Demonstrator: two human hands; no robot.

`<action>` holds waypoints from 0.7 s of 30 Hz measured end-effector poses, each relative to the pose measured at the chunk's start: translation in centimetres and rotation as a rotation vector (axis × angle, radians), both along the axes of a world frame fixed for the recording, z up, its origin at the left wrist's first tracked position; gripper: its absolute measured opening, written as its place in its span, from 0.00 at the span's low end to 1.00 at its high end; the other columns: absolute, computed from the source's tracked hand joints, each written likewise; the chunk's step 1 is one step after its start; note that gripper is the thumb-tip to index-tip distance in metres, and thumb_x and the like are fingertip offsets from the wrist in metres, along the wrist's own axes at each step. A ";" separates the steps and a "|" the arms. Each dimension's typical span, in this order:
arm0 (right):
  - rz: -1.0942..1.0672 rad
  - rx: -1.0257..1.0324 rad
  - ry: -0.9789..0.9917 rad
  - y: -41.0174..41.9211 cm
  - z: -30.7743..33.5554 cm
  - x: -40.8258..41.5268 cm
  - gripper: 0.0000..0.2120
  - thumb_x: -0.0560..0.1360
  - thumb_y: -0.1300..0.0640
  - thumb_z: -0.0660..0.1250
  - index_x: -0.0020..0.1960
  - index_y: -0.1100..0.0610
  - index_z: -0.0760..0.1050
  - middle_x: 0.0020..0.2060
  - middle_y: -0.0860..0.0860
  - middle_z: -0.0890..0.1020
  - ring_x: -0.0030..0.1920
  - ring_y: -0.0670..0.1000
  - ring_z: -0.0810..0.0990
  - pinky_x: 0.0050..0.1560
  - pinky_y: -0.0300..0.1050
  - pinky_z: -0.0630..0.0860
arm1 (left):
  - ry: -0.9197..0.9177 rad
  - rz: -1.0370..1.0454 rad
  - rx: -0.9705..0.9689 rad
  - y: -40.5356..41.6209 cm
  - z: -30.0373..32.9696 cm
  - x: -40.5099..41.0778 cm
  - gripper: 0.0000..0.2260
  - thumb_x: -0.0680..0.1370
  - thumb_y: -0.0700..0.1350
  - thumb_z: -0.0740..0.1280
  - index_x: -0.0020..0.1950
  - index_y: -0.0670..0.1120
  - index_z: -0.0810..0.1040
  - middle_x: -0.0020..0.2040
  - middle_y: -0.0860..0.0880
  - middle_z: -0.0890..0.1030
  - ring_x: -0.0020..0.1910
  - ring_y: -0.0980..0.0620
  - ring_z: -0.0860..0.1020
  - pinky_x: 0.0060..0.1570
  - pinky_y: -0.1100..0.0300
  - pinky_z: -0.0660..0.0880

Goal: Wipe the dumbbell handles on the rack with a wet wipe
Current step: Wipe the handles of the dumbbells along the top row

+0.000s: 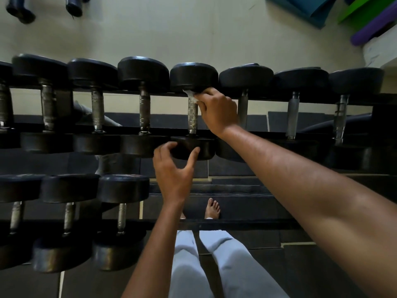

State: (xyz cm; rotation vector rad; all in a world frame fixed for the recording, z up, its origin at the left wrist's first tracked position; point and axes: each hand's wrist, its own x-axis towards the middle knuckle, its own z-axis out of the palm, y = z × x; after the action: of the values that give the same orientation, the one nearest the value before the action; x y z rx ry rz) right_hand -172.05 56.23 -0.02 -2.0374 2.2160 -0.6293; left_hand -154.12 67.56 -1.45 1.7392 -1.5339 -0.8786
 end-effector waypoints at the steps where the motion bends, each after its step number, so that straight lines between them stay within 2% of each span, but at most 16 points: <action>1: -0.010 -0.002 -0.003 0.0 -0.1 0.0 0.12 0.85 0.50 0.64 0.54 0.52 0.85 0.55 0.49 0.85 0.43 0.57 0.86 0.39 0.50 0.81 | -0.037 -0.069 0.000 -0.9 0.0 0.3 0.25 0.76 0.59 0.79 0.65 0.49 0.77 0.62 0.52 0.75 0.61 0.56 0.74 0.59 0.65 0.74; 5: -0.009 0.059 -0.065 0.4 -0.7 0.5 0.12 0.84 0.51 0.64 0.57 0.53 0.86 0.58 0.50 0.84 0.46 0.57 0.85 0.43 0.49 0.81 | -0.011 -0.147 0.072 -2.5 -0.2 1.2 0.28 0.73 0.62 0.79 0.67 0.52 0.76 0.63 0.54 0.73 0.63 0.53 0.76 0.62 0.55 0.79; 8: 0.032 0.144 -0.140 1.0 -0.5 0.6 0.10 0.82 0.57 0.69 0.59 0.50 0.87 0.58 0.49 0.84 0.50 0.56 0.84 0.46 0.46 0.79 | -0.017 -0.154 0.081 -2.6 -0.2 1.4 0.28 0.73 0.62 0.80 0.67 0.51 0.76 0.64 0.54 0.73 0.62 0.54 0.76 0.61 0.57 0.79; 10: 0.068 0.211 -0.150 1.7 -0.4 0.4 0.10 0.80 0.58 0.73 0.59 0.50 0.87 0.56 0.48 0.85 0.51 0.55 0.85 0.49 0.50 0.82 | -0.022 -0.152 0.081 -2.6 -0.1 1.4 0.29 0.73 0.63 0.79 0.67 0.52 0.76 0.64 0.54 0.73 0.61 0.54 0.76 0.60 0.58 0.79; 12: 0.049 0.317 -0.155 2.8 -0.5 0.3 0.10 0.79 0.56 0.74 0.59 0.48 0.86 0.54 0.48 0.86 0.51 0.53 0.84 0.50 0.51 0.83 | -0.019 -0.154 0.083 -2.6 0.1 1.4 0.29 0.73 0.65 0.79 0.67 0.52 0.76 0.64 0.54 0.73 0.61 0.54 0.76 0.60 0.58 0.80; 14: -0.026 0.441 -0.182 3.6 -0.7 0.4 0.08 0.79 0.54 0.75 0.56 0.44 0.86 0.53 0.47 0.86 0.51 0.50 0.82 0.50 0.48 0.82 | -0.018 -0.157 0.082 -2.7 0.1 1.4 0.30 0.73 0.65 0.79 0.67 0.52 0.75 0.64 0.54 0.73 0.60 0.55 0.76 0.59 0.59 0.80; 16: -0.105 0.558 -0.334 3.7 -0.8 0.3 0.05 0.78 0.54 0.76 0.53 0.45 0.86 0.50 0.45 0.85 0.50 0.47 0.82 0.50 0.45 0.82 | -0.024 -0.158 0.089 -2.8 0.3 1.5 0.30 0.72 0.66 0.79 0.67 0.53 0.75 0.64 0.54 0.72 0.60 0.55 0.76 0.57 0.61 0.80; 18: -0.198 0.639 -0.550 3.2 -0.6 -0.1 0.03 0.77 0.54 0.78 0.50 0.50 0.86 0.47 0.45 0.85 0.48 0.45 0.83 0.44 0.39 0.78 | -0.029 -0.171 0.093 -2.9 0.4 1.5 0.30 0.72 0.66 0.79 0.67 0.53 0.75 0.64 0.54 0.72 0.59 0.55 0.76 0.56 0.62 0.79; 20: -0.290 0.658 -0.681 2.6 -0.3 -0.6 0.05 0.77 0.54 0.78 0.50 0.54 0.85 0.46 0.48 0.86 0.48 0.46 0.84 0.41 0.39 0.77 | -0.024 -0.184 0.099 -3.0 0.5 1.6 0.30 0.72 0.65 0.79 0.67 0.53 0.75 0.65 0.54 0.72 0.59 0.56 0.76 0.56 0.64 0.78; 21: -0.317 0.646 -0.714 2.3 -0.3 -0.9 0.05 0.77 0.54 0.78 0.50 0.54 0.84 0.46 0.49 0.86 0.49 0.47 0.85 0.43 0.40 0.79 | -0.022 -0.184 0.100 -3.1 0.5 1.6 0.30 0.72 0.65 0.79 0.67 0.53 0.75 0.64 0.54 0.72 0.59 0.56 0.76 0.55 0.66 0.77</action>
State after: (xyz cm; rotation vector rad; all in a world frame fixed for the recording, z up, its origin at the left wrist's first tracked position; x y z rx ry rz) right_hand -172.99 58.58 -0.32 -0.9630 1.9341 -0.4634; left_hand -152.47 64.51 -0.97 1.7015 -1.7119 -1.0469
